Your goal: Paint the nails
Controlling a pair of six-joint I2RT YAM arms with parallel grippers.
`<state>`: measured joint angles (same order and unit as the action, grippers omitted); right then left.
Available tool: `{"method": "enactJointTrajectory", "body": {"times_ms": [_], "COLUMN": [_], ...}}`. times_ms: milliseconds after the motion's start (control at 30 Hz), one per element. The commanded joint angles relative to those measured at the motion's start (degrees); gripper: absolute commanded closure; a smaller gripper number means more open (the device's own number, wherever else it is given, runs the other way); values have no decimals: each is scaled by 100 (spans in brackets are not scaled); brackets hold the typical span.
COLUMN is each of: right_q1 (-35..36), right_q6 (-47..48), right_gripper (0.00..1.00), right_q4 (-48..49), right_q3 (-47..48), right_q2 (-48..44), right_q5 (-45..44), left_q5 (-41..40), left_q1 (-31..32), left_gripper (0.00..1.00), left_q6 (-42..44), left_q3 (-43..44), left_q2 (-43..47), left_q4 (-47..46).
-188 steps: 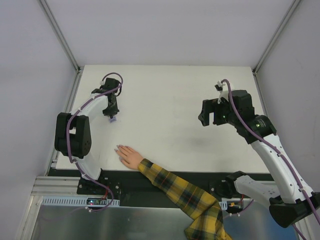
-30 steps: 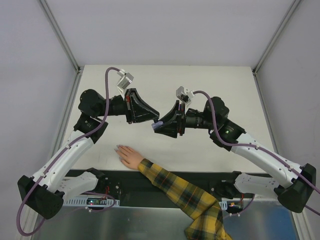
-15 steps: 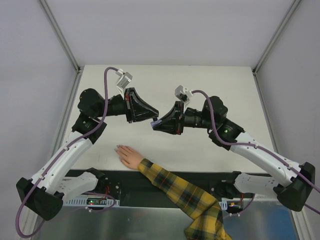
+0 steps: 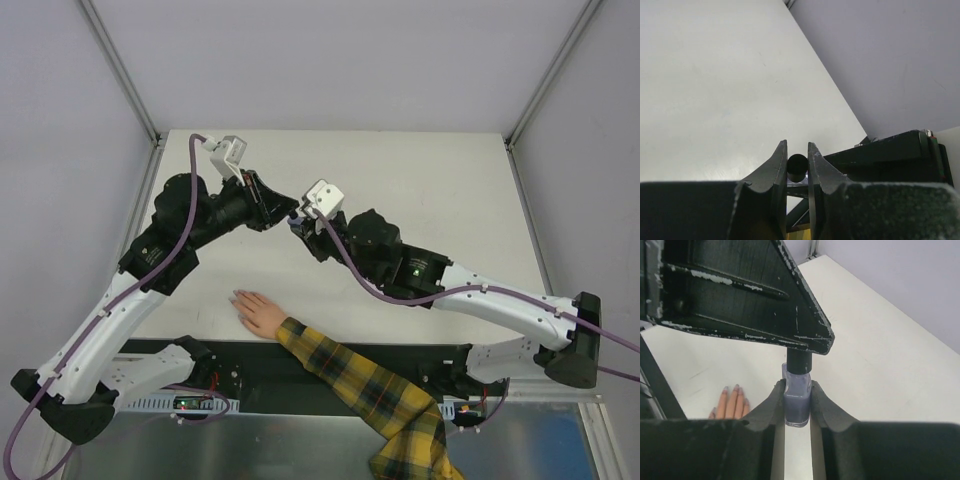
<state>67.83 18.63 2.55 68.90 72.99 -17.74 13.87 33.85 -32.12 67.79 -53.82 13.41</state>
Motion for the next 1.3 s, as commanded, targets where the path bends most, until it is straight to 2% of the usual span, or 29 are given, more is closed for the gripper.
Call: {"method": "enactJointTrajectory", "body": {"times_ms": [0,33,100,133,167,267,367,500,667,800,833,900,933,1067,1167,1267], "right_q1": [-165,-226,-507,-612,-822,-1139,-1420,-1904,-2344,-2450,-2459,-2459,-2468,-2485,-2494,-2512], "right_q6": [729,703,546,362,265,9,-297,-1053,-2037,-2443,-2469,-2514,-2557,-2619,-2681,-2716], "right_gripper": [100,100,100,100,100,100,100,100,100,100,100,100,100,100,99,100], "right_q4": [105,114,97,53,-17,-228,-579,-300,605,1063,1099,1178,1204,1353,1424,1494], "right_q3": [194,107,27,0,9,79,263,238,9,-44,-35,-44,-52,-158,-176,-176], "right_q2": [-136,-188,-241,-268,-311,-391,-408,-470,-514,-505,-470,-453,-452,-444,-409,-373], "right_q5": [133,522,1364,1683,2069,3063,3889,5337,6237,6676,6739,6818,6836,6854,6889,6898], "left_q5": [-659,-588,-499,-508,-508,-263,369,1143,1994,2330,2383,2541,2568,2612,2805,2893], "left_q1": [8,8,-9,-10,-10,-53,-202,-361,-405,-423,-423,-449,-458,-475,-475,-475], "left_gripper": [100,90,62,38,31,20,17,18,21,23,20,1,1,16,38,45], "left_q6": [-49,12,240,267,276,495,584,347,-118,-391,-444,-690,-777,-980,-1138,-1147], "left_q3": [156,190,235,217,208,217,112,-432,-1022,-1110,-1188,-1355,-1391,-1409,-1505,-1532], "left_q2": [74,48,56,117,170,267,390,697,812,672,654,601,575,452,390,373], "left_q4": [531,522,540,531,522,461,146,-864,-2138,-2640,-2772,-3324,-3458,-3678,-4047,-4109]}}
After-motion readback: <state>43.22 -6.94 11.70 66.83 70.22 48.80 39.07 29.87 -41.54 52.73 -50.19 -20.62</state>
